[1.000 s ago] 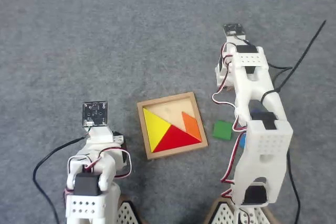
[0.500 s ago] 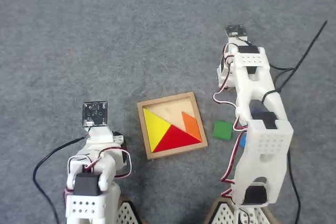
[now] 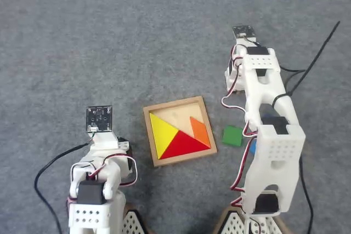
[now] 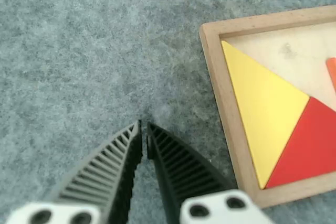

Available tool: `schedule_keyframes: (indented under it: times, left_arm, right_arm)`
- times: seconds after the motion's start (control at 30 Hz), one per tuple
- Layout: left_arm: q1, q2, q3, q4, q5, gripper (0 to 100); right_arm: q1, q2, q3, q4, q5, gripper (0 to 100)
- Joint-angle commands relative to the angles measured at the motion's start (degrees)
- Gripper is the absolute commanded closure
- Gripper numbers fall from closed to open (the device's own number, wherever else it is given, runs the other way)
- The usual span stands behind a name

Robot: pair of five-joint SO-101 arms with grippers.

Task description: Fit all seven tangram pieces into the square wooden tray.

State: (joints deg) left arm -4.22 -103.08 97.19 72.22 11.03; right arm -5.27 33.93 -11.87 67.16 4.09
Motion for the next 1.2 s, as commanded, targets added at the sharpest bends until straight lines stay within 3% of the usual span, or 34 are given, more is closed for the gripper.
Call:
schedule_keyframes:
  times: [0.0, 0.1, 0.33, 0.77, 0.87, 1.07, 1.17]
  left_arm:
    - [-0.4, -1.1, -0.7, 0.1, -0.5, 99]
    - [-0.4, -1.1, -0.7, 0.1, -0.5, 99]
    - [-0.4, -1.1, -0.7, 0.1, -0.5, 99]
    - [-0.4, -1.1, -0.7, 0.1, -0.5, 99]
    - [-0.4, -1.1, -0.7, 0.1, -0.5, 99]
    - [-0.4, -1.1, -0.7, 0.1, -0.5, 99]
    - [-0.4, -1.1, -0.7, 0.1, -0.5, 99]
  right_arm:
    - [1.3, -1.6, -7.5, 6.2, 4.3, 75.3]
    - [1.8, -0.9, -10.4, 6.5, 7.6, 69.1]
    - [1.6, -0.6, -10.7, 2.6, 14.1, 69.2]
    - [0.2, 7.4, -11.1, 1.7, 14.1, 69.3]
    - [0.0, 7.4, -11.1, 1.7, 13.7, 76.0]
    - [-0.7, 7.3, -11.3, 2.3, 10.8, 98.3]
    - [-0.7, 5.1, -12.0, 3.4, 10.4, 98.7]
